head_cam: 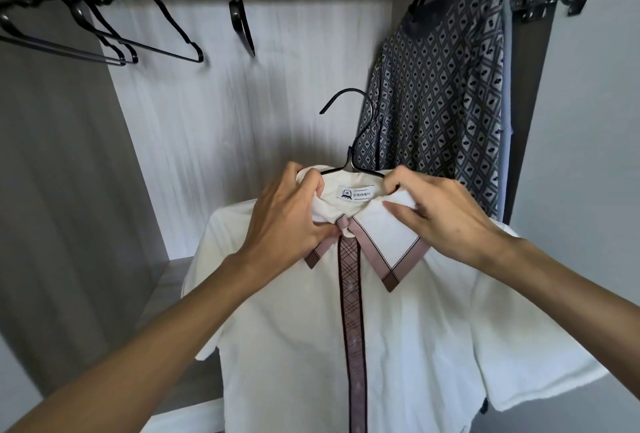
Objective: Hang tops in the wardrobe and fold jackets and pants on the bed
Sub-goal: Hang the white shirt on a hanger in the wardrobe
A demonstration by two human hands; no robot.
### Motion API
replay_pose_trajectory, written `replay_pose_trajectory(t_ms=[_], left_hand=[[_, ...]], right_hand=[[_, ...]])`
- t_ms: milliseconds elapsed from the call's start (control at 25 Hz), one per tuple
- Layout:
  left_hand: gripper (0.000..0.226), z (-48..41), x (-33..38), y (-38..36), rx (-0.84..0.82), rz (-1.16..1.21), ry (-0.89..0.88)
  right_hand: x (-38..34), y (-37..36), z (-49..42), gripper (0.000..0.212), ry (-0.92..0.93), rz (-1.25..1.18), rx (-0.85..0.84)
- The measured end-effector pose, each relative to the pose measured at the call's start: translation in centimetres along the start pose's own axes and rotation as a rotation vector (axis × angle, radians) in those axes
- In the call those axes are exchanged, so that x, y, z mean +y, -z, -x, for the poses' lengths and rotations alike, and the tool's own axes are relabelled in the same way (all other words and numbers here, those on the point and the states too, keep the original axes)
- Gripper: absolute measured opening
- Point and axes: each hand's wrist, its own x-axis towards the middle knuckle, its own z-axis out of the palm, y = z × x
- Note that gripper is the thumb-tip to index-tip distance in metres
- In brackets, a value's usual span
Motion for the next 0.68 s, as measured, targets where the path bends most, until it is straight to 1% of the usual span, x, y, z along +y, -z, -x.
replay_pose_trajectory(t_ms=[40,120,160,200,280,320,360,400,440,480,520,560,600,640,680], left_hand=[[0.059,0.0,-0.2,-0.2,0.025,-0.013,-0.010],[0.058,0.1,-1.0,-0.4,0.058,-0.028,-0.022],[0.059,0.2,-1.6,-0.3,0.066,-0.031,-0.016],[0.060,0.2,-2.3,-0.2,0.070,-0.037,-0.001],[0.063,0.1,-3.9,0.2,0.063,-0.048,0.046],[0.064,0.0,-4.6,0.3,0.049,-0.049,0.068],[0.065,0.0,-5.1,0.4,0.037,-0.048,0.083],[0.066,-0.1,-5.4,0.3,0.025,-0.047,0.092],[0.067,-0.1,-5.6,0.2,0.014,-0.043,0.097],[0.066,-0.1,-5.7,0.0,0.005,-0.037,0.095],[0.066,0.0,-5.8,-0.1,-0.003,-0.032,0.086],[0.065,0.1,-6.0,-0.2,-0.009,-0.030,0.074],[0.065,0.2,-6.1,-0.3,-0.010,-0.037,0.063],[0.065,0.2,-6.2,-0.4,-0.004,-0.049,0.063],[0.065,0.1,-6.2,-0.5,0.006,-0.058,0.073]], right_hand=[[0.0,0.1,0.0,0.030,-0.022,-0.123,-0.028],[0.4,0.6,0.3,0.052,-0.111,-0.388,-0.103],[0.8,0.8,0.8,0.059,-0.156,-0.472,-0.132],[1.5,1.0,1.4,0.057,-0.189,-0.493,-0.141],[3.4,1.6,2.6,0.032,-0.252,-0.405,-0.106],[3.9,1.7,3.0,0.024,-0.289,-0.385,-0.082],[4.2,1.7,3.3,0.022,-0.327,-0.422,-0.044],[4.4,1.4,3.5,0.021,-0.385,-0.527,0.005],[4.2,1.2,3.4,0.020,-0.477,-0.689,0.046],[4.2,1.0,3.3,0.020,-0.604,-0.873,0.060],[4.1,0.9,3.1,0.020,-0.745,-1.033,0.033],[3.9,0.8,2.9,0.019,-0.863,-1.119,0.011],[3.9,0.5,2.9,0.017,-0.910,-1.112,0.021],[4.1,0.0,3.1,0.012,-0.866,-1.011,0.079],[3.9,-0.5,3.3,0.005,-0.756,-0.841,0.190]])
